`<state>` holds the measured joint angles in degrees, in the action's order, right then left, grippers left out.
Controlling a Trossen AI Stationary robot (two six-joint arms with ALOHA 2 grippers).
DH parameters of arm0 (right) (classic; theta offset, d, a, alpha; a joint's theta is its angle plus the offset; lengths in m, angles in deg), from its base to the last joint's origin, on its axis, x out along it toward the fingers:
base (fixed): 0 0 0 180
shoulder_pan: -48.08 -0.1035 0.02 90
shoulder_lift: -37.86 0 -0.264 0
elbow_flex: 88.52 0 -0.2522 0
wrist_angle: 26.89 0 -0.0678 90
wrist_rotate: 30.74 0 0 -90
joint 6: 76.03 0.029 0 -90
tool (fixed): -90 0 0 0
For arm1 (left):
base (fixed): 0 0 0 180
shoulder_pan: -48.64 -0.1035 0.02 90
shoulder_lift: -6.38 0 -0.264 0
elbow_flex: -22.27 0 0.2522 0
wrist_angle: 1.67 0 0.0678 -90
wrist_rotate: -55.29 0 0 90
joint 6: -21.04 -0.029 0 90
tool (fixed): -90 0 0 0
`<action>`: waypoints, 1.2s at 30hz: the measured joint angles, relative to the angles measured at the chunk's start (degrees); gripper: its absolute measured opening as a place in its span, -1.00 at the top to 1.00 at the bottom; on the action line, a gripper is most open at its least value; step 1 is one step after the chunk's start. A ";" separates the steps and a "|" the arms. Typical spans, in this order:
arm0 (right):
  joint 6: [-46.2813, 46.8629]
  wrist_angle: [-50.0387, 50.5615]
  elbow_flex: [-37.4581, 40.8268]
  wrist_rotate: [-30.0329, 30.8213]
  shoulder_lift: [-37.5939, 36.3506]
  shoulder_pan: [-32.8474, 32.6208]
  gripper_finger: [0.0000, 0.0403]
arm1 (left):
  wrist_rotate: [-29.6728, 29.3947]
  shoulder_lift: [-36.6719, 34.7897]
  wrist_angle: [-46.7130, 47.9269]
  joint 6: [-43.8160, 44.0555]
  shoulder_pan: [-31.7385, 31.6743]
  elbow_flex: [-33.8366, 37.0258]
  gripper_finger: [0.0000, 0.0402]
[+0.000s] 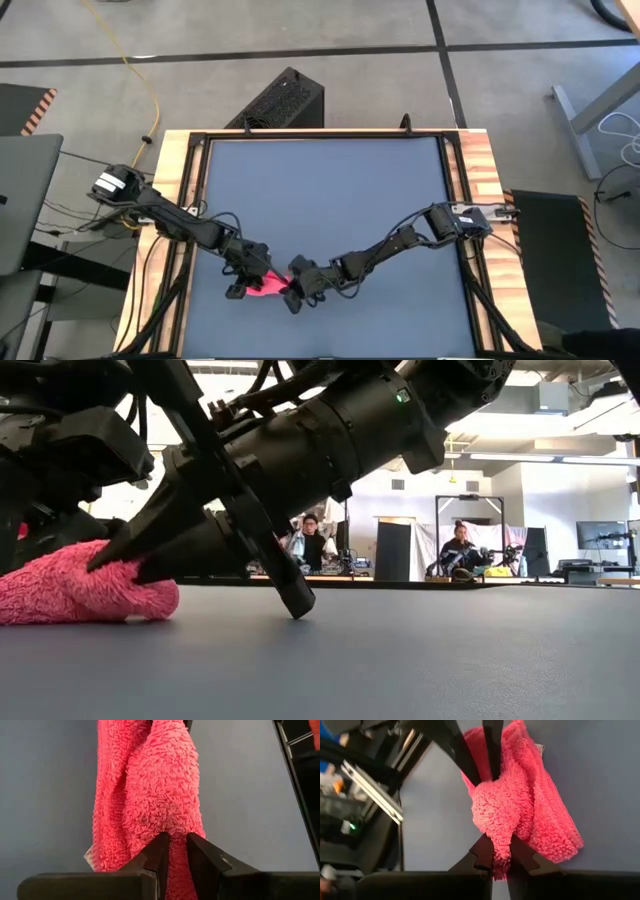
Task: Roll towel
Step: Roll the red microfiber cloth
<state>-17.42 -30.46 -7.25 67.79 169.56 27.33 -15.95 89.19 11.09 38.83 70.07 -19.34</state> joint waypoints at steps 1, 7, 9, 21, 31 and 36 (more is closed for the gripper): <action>1.48 -0.04 -0.04 -0.01 0.00 0.00 0.75 | -0.07 -0.04 0.04 0.02 0.00 0.00 0.69; 7.68 -0.07 -0.06 -0.26 -0.02 -0.04 0.75 | -0.68 -2.15 4.65 0.89 -0.31 0.01 0.69; 9.33 0.88 -0.13 -0.78 -0.02 -0.05 0.75 | -0.66 -2.32 6.51 0.03 -0.32 -0.03 0.69; 13.95 3.26 -0.11 -1.78 0.00 0.02 0.74 | -0.01 -2.36 9.52 -4.26 -0.33 -0.11 0.74; 18.12 4.64 -0.11 -2.56 -0.04 0.02 0.69 | 0.49 -2.32 9.80 -7.24 -0.33 -0.02 0.99; 18.24 4.95 -0.04 -2.83 -0.07 0.32 0.50 | 1.41 -2.29 10.19 -8.00 -0.33 0.10 1.00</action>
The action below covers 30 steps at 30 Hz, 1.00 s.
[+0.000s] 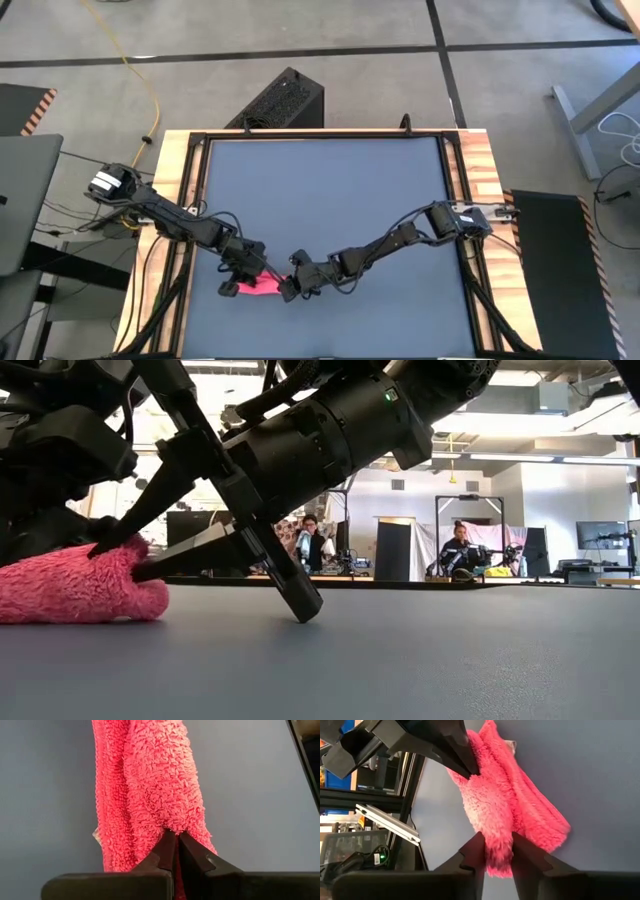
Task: Roll towel
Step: Roll the red microfiber cloth
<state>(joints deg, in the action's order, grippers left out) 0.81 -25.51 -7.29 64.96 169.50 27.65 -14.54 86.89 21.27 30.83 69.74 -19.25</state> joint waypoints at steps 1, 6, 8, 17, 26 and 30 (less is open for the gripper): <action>0.11 0.34 0.00 -0.05 -0.02 0.08 0.45 | 0.39 0.00 0.17 -0.11 0.00 0.02 1.00; 0.46 1.50 0.00 -0.59 -0.02 -0.19 0.32 | 0.96 0.02 0.31 -0.36 0.00 0.04 1.00; 0.20 1.58 0.00 -1.19 -0.02 -0.41 0.31 | 0.94 0.02 0.31 -0.36 0.00 0.03 1.00; -3.08 2.35 0.17 -0.63 -1.46 -2.03 0.40 | 0.76 0.04 -0.01 0.30 0.02 0.06 1.00; -8.47 7.95 0.42 12.05 -6.71 -5.55 0.42 | 1.02 0.07 -1.03 1.76 0.01 0.09 1.00; -18.46 -0.74 0.40 13.95 -6.71 -5.94 0.42 | 1.34 0.09 -1.69 2.05 -0.28 0.12 1.00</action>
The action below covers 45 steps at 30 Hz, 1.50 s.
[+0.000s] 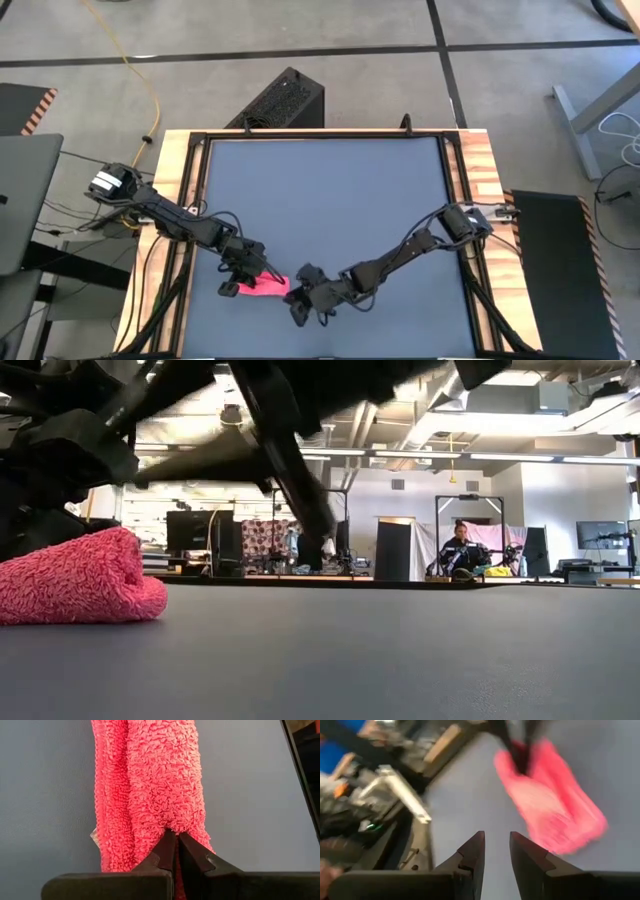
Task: Roll towel
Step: Roll the red microfiber cloth
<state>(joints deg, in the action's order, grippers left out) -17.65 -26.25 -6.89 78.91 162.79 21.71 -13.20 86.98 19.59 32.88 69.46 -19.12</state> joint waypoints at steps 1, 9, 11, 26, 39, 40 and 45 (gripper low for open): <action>-3.43 -2.25 -0.01 0.02 0.00 0.00 0.42 | 0.28 0.02 -0.08 0.02 -0.19 0.00 1.00; -19.13 -6.64 -0.14 1.64 0.13 0.69 0.42 | 2.30 0.07 -0.34 0.02 -1.68 0.02 1.00; -23.63 -6.95 -0.14 1.54 0.13 0.97 0.38 | 2.43 0.07 -0.35 0.00 -1.98 0.02 1.00; -42.42 -4.12 -0.29 -4.66 0.04 3.44 -0.15 | 5.25 0.04 -0.32 -0.57 -5.80 0.00 1.00; -53.03 -0.08 -0.25 -4.16 0.11 5.19 -0.11 | 6.68 0.00 -0.38 -1.12 -9.53 -0.05 1.00; -53.35 -0.33 -0.25 -4.16 0.11 5.25 -0.11 | 6.72 0.00 -0.38 -1.23 -9.78 -0.07 1.00; -53.55 -1.16 -0.37 -4.53 1.88 5.20 -0.11 | 6.79 0.00 -0.41 -1.62 -10.59 -0.08 1.00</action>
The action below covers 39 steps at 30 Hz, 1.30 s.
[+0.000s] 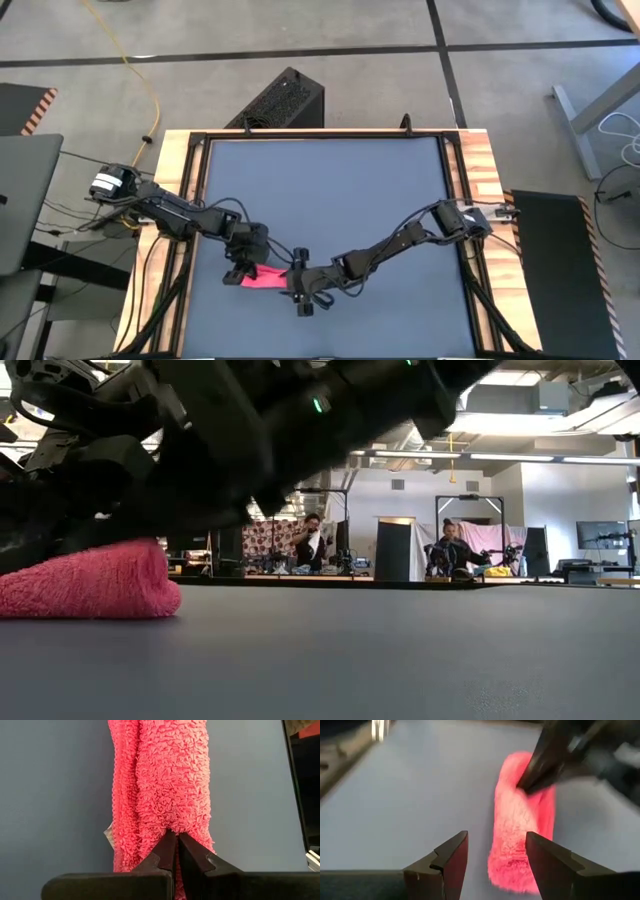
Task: Roll towel
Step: Roll the red microfiber cloth
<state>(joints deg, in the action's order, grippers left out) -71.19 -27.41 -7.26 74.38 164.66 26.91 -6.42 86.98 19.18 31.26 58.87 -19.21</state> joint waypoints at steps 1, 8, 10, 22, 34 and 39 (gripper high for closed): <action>-0.24 0.25 0.19 -0.27 0.30 -0.03 -0.11 | 0.04 0.00 -0.10 -0.01 -0.10 -0.01 1.00; -1.26 -0.30 -1.68 1.16 2.27 0.26 -0.11 | 0.39 0.07 -0.15 -0.35 -0.30 -0.03 1.00; -0.67 0.84 -2.06 1.51 2.57 0.48 -0.11 | 0.39 0.07 0.01 -0.72 -0.28 -0.03 1.00; 7.03 3.77 -2.00 1.40 4.86 0.52 -0.11 | 1.46 0.11 -0.07 -0.99 -1.50 -0.03 1.00; 10.33 5.32 -2.02 3.20 4.77 -0.24 -0.11 | 1.31 0.11 -0.09 -2.48 -1.50 -0.03 1.00; 10.34 5.26 -4.50 3.42 4.76 -0.33 -0.11 | 1.18 0.11 -0.58 -2.57 -1.50 -0.01 1.00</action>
<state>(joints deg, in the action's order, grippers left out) -60.85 -22.15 -11.76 77.79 169.43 26.59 -5.24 87.09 18.60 28.69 57.37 -19.21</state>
